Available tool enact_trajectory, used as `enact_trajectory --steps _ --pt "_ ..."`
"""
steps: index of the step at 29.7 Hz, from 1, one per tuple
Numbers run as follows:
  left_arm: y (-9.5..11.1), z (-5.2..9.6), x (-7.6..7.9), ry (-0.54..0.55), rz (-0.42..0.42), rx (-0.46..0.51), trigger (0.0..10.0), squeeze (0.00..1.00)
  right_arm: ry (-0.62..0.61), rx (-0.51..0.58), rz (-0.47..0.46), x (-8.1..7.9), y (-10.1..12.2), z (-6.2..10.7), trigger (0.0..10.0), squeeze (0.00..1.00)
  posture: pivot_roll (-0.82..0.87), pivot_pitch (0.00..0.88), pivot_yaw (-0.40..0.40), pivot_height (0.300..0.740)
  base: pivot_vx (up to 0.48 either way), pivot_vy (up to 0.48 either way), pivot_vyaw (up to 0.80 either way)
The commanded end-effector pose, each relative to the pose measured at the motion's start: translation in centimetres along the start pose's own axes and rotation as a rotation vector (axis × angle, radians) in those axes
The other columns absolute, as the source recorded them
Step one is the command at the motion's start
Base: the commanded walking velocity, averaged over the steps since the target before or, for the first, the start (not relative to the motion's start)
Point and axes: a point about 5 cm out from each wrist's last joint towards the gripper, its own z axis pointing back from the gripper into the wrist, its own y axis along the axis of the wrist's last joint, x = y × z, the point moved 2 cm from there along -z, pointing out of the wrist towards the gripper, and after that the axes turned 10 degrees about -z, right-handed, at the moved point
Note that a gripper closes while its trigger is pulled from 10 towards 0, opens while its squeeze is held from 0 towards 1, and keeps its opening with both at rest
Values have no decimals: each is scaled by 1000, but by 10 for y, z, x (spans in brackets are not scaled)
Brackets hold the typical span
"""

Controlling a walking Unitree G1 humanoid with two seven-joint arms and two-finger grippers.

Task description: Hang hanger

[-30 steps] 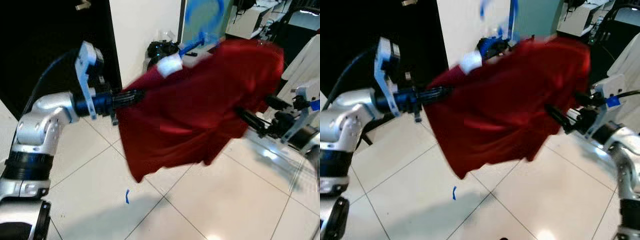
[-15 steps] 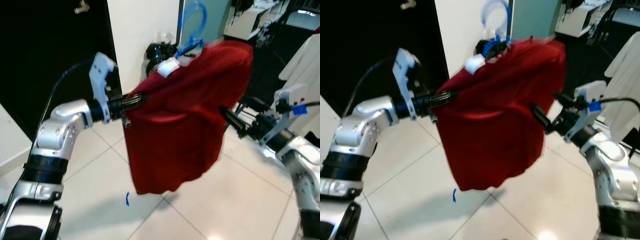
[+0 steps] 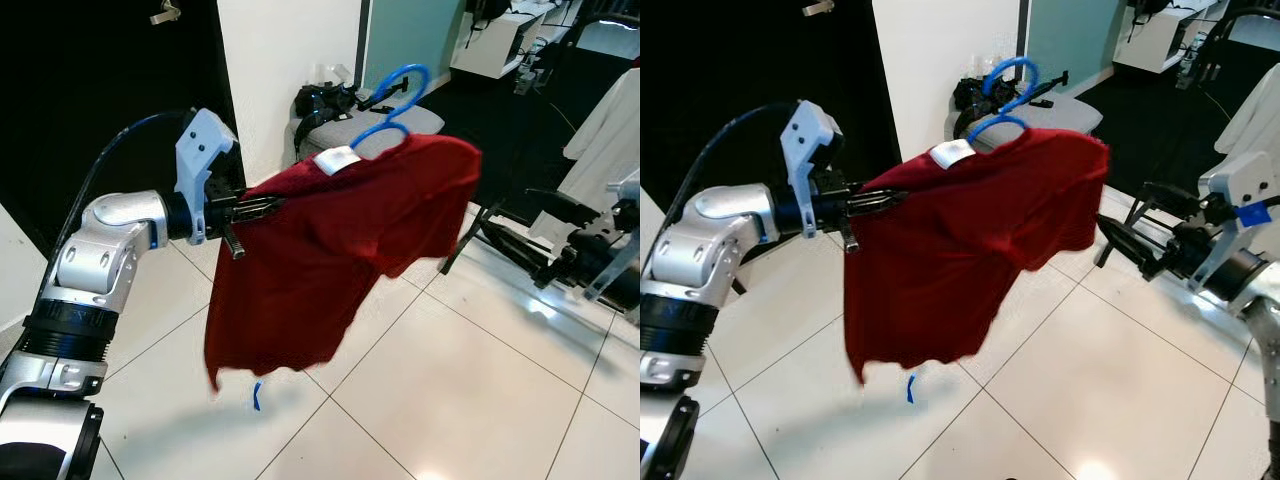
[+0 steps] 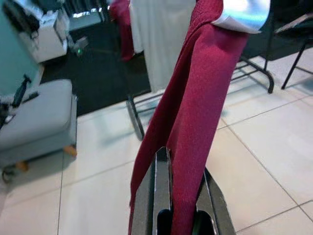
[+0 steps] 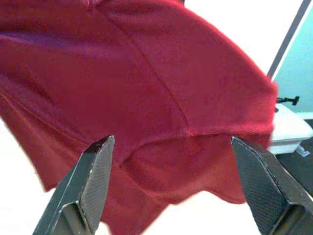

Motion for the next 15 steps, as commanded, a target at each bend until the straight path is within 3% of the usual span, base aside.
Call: enact_trajectory --steps 1,5,9,11,13,15 --pt "20 3 -10 41 8 80 10000 0 -66 14 -55 3 -8 -5 10000 0 -41 106 43 740 0 0 0" --pt "32 4 -15 62 24 145 10000 0 -168 51 -95 11 -13 -12 10000 0 -41 107 43 740 0 0 0" --pt "37 4 -14 53 20 170 10000 0 -169 92 -124 7 -13 -17 10000 0 -36 107 43 740 0 0 0" --pt "35 4 -13 45 1 151 10000 0 -111 124 -132 -2 -8 -20 10000 0 -34 107 43 740 0 0 0" --pt "23 4 -11 28 -59 63 10000 0 68 161 -121 -26 7 -19 10000 0 -34 107 43 740 0 0 0" --pt "16 4 -9 19 -87 19 10000 0 141 165 -106 -34 14 -16 10000 0 -35 107 41 740 0 0 0"
